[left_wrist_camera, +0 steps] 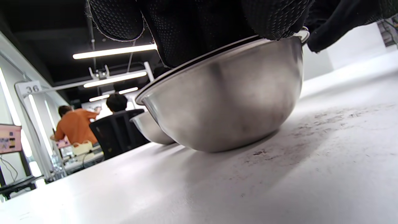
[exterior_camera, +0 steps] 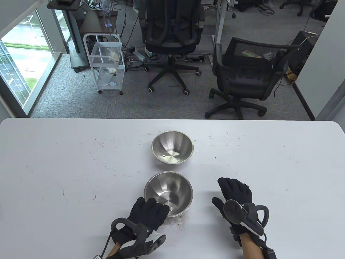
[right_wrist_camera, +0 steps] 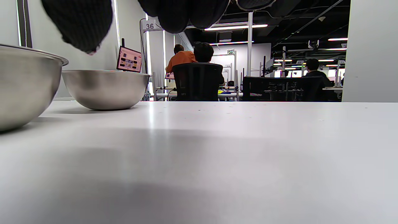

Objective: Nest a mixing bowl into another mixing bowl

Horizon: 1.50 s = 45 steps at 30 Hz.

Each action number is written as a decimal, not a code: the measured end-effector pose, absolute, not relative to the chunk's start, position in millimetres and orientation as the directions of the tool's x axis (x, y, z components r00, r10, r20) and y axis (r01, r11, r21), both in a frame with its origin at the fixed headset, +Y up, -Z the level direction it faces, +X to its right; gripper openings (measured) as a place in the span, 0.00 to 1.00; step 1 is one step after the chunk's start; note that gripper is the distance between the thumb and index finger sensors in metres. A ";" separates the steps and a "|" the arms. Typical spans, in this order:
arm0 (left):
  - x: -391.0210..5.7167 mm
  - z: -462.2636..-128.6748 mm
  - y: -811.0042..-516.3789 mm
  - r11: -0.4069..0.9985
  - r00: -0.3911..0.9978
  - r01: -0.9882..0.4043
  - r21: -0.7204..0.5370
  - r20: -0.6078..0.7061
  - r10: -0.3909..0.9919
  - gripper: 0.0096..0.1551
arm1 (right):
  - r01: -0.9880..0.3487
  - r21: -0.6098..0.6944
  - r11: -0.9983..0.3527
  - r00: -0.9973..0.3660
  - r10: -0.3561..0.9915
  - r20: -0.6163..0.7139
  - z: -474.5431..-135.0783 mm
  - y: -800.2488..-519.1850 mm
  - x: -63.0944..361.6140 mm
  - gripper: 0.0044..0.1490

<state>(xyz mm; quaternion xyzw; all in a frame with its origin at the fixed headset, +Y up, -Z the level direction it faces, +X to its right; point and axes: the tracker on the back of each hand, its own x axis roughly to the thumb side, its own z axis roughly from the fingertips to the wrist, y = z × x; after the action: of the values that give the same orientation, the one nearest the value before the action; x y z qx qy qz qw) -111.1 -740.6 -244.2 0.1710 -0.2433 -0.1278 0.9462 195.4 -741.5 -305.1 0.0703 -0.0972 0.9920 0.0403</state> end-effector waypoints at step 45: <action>-259.8 -287.5 -732.9 0.947 1.000 -0.006 0.322 0.021 -0.001 0.41 | 0.025 -0.280 -0.960 -0.973 -0.087 0.214 -319.9 -728.0 145.2 0.46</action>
<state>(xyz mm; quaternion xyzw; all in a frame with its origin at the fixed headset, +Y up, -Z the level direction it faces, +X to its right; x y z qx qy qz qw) -259.8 -732.9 -287.5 0.1634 -0.0106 0.0013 0.9865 145.2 -728.0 -319.9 0.1128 -0.1391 0.9834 -0.0285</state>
